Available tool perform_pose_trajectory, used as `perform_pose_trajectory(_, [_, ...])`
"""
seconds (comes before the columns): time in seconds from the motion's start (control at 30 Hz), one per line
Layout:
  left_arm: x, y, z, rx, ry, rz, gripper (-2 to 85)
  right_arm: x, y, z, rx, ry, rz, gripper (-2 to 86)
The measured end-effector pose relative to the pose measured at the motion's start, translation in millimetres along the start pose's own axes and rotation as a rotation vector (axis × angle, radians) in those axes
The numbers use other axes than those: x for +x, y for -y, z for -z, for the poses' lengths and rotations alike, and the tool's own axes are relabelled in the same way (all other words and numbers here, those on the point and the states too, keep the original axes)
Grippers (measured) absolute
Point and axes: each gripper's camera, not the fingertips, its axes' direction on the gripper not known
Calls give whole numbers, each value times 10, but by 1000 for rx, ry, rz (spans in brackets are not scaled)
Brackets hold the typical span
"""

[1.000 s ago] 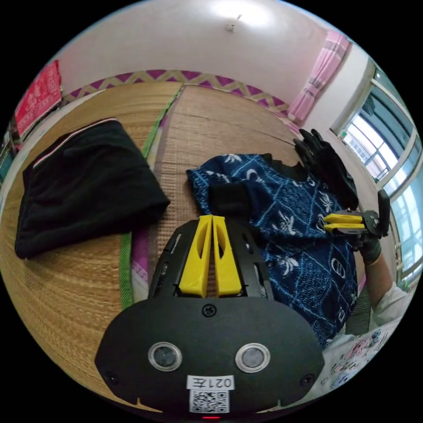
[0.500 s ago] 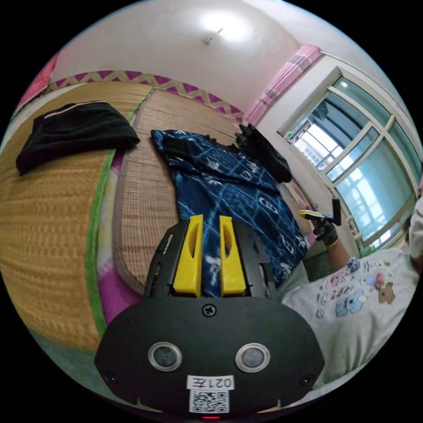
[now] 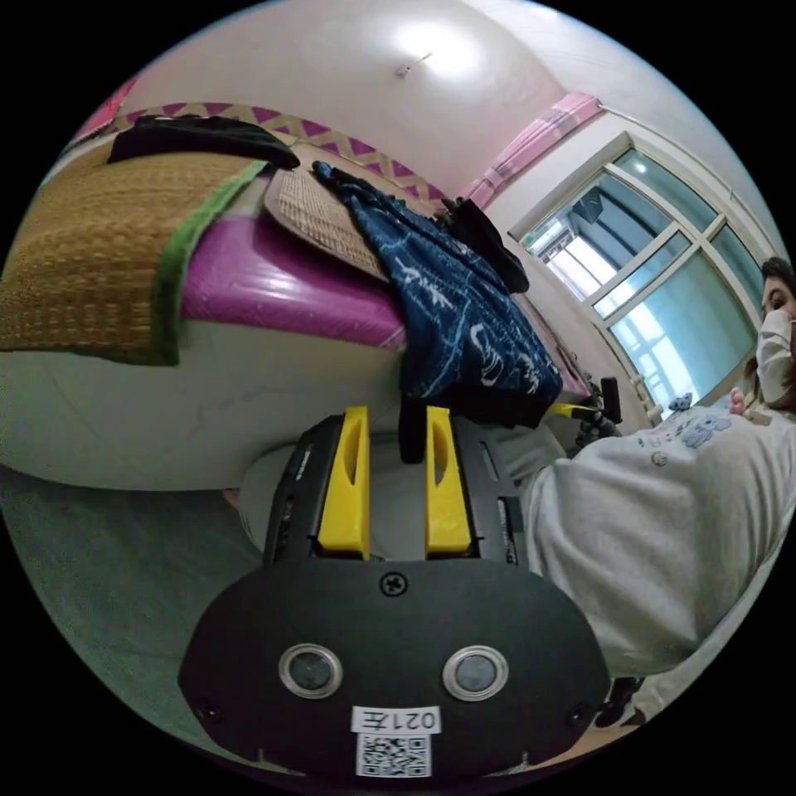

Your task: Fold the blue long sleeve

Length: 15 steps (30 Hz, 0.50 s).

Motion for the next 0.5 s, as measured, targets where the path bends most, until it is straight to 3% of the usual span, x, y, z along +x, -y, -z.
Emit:
perform_pose_trajectory(0.23, [-135, 135, -327, -91, -134, -175, 122, -39, 128, -295, -71, 100, 100, 54])
perform_pose_trajectory(0.37, [-219, 211, -212, -150, -214, -193, 5, -167, 103, -63, -101, 143, 135, 8])
perform_pose_trajectory(0.5, [-152, 147, 347, -53, -403, -268, -7, -291, -38, 691, -11, 284, 214, -2])
